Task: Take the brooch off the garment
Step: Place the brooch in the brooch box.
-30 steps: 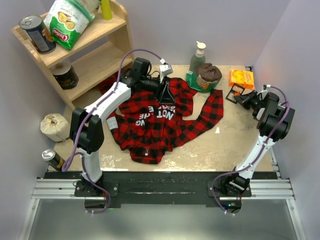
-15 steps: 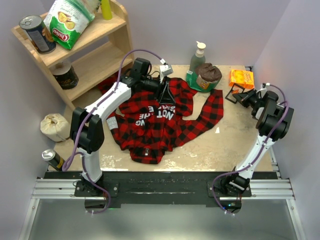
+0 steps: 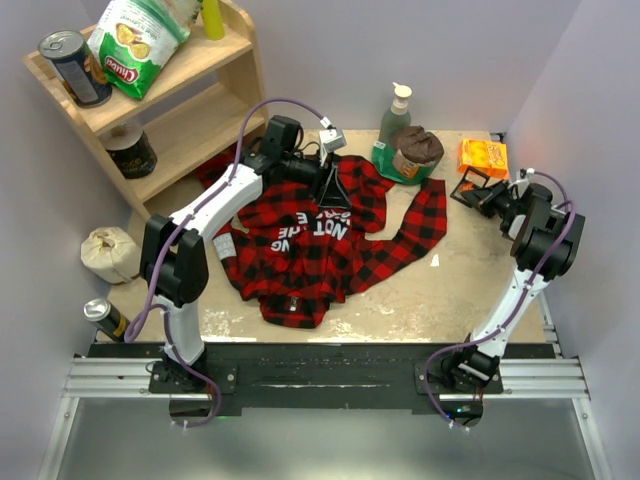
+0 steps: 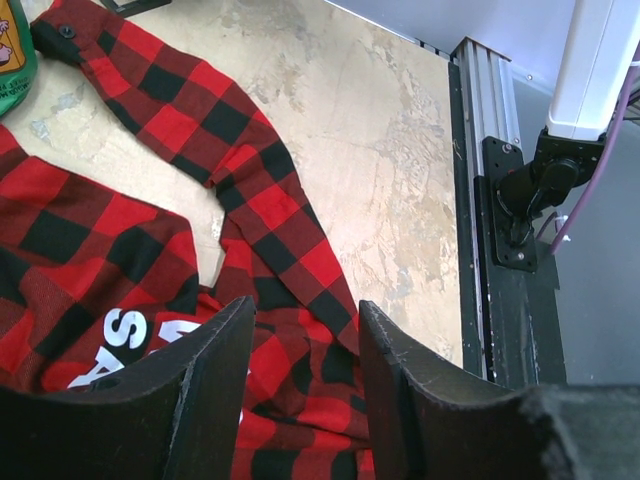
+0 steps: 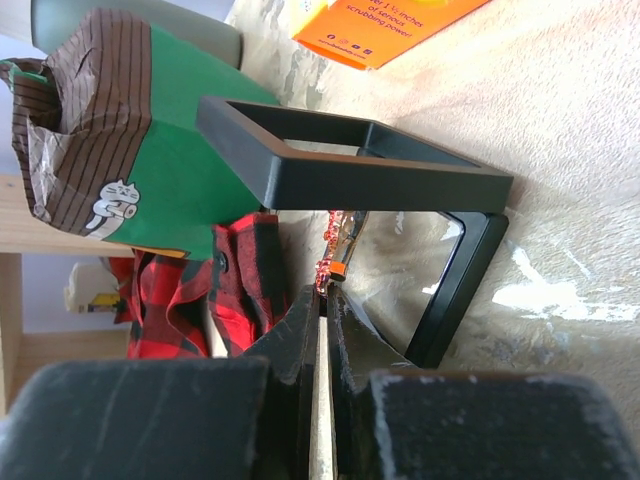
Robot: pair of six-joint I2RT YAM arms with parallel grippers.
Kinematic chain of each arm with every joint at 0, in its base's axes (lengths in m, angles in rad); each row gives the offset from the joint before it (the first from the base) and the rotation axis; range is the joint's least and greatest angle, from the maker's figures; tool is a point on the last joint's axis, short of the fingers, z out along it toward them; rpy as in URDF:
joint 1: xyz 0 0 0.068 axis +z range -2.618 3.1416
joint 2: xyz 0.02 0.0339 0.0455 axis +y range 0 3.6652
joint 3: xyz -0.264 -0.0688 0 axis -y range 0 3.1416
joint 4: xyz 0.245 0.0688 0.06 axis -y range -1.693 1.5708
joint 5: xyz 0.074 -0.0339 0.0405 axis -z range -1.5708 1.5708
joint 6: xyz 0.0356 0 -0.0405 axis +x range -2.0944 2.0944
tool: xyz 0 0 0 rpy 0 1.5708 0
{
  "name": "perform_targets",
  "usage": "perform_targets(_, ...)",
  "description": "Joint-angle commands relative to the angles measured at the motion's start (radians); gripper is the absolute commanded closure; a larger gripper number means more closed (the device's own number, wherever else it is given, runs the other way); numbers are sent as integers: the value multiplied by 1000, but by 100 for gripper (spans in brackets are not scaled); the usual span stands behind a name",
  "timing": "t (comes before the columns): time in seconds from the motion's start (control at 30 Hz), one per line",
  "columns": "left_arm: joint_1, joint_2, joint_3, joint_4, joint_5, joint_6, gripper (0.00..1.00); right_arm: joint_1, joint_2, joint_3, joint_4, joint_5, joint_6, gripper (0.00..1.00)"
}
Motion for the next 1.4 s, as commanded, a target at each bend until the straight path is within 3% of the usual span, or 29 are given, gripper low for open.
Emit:
perform_targets(0.0, 2, 8, 11, 41, 8, -20, 48, 3, 4, 27, -18, 2, -30, 94)
perform_targets(0.13, 2, 8, 15, 40, 10, -20, 46, 3, -9, 21, -20, 5, -33, 75)
perform_targets(0.3, 2, 9, 12, 40, 8, -20, 45, 2, -30, 12, -38, 19, -43, 65)
perform_targets(0.67, 0, 12, 17, 44, 10, -25, 45, 3, -88, -1, -87, 20, -61, 64)
perform_targets(1.2, -4, 0, 21, 40, 10, -23, 44, 19, -193, 36, -374, 178, -293, 64)
perform_targets(1.37, -4, -5, 25, 26, 2, -16, 43, 23, -225, 41, -408, 129, -342, 65)
